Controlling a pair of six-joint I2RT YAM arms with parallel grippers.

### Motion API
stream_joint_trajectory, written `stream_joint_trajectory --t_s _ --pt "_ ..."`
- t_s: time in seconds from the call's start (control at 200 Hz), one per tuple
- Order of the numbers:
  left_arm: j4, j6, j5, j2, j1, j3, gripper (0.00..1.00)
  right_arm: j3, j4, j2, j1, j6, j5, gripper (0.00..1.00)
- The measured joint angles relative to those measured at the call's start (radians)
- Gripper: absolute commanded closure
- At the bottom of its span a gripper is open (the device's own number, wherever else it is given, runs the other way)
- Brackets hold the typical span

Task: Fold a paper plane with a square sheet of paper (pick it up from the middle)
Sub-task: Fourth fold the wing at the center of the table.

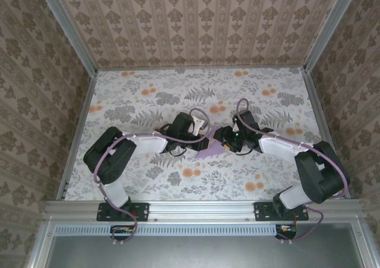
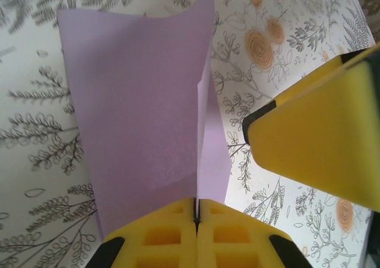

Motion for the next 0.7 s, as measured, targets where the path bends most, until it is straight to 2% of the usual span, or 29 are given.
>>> stream_joint_trajectory --t_s 0.185,0.39,0.7 --pt "0.000 -0.094 0.023 0.037 0.002 0.003 1.00 -0.027 0.058 0.006 -0.013 -0.011 -0.019 0.44" --pt "0.029 -0.186 0.036 0.040 0.022 -0.003 1.00 -0.025 0.115 0.082 -0.021 -0.018 -0.050 0.45" --pt "0.083 -0.259 0.074 0.040 0.045 -0.030 0.99 0.010 0.138 0.156 -0.021 -0.018 -0.074 0.45"
